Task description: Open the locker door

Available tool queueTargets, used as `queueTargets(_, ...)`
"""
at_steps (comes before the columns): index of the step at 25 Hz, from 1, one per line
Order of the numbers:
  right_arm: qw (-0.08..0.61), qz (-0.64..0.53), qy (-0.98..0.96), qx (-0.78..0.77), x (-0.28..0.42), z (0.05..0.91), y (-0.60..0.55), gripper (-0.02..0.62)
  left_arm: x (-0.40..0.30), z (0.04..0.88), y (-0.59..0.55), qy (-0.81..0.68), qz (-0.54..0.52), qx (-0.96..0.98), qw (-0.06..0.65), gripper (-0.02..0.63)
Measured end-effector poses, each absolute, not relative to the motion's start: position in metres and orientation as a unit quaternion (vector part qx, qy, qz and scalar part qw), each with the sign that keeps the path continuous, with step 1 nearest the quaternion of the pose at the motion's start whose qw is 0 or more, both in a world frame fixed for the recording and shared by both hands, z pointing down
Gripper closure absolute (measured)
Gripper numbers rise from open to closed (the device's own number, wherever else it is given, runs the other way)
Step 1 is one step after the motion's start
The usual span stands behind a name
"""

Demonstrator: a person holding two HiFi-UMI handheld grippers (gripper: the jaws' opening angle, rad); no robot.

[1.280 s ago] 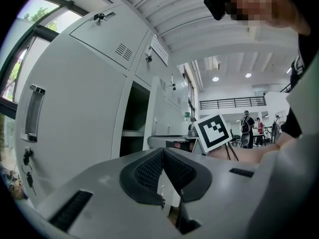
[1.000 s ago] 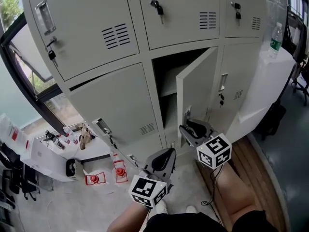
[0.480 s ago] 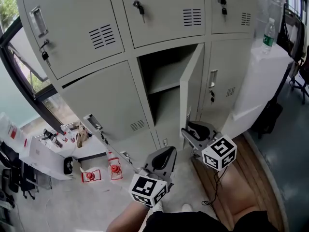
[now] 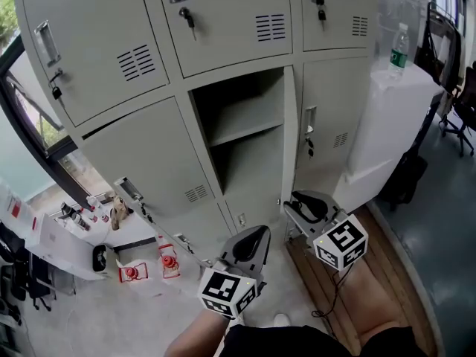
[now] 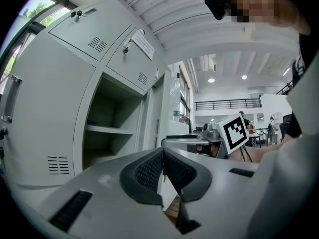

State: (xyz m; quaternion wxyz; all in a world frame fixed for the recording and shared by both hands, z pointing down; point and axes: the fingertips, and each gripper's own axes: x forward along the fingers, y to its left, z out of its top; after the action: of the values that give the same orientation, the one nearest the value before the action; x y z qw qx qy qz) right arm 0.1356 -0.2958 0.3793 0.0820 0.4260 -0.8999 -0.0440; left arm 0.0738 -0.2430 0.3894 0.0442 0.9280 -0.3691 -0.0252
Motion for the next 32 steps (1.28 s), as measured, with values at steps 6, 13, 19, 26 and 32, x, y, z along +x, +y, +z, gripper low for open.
queueTargets(6,0.083,-0.052,-0.883,0.46,0.167,0.378,-0.287,0.419,0.092,0.394,-0.241,-0.358,-0.025,0.932,0.049,0.589)
queueTargets(13,0.065,-0.036,-0.862,0.502,0.203,0.38,-0.281,0.425,0.11,0.393,-0.242,-0.341,-0.025,0.938,0.047,0.589)
queueTargets(19,0.055,-0.035,-0.85,0.523,0.218,0.377,-0.278,0.42,0.12,0.391,-0.245,-0.33,-0.023,0.943,0.046,0.589)
queueTargets(26,0.047,-0.033,-0.844,0.534,0.211,0.374,-0.283,0.411,0.129,0.39,-0.247,-0.324,-0.022,0.945,0.046,0.589)
queueTargets(32,0.042,-0.02,-0.835,0.548,0.224,0.376,-0.288,0.431,0.13,0.389,-0.25,-0.33,-0.021,0.943,0.045,0.589)
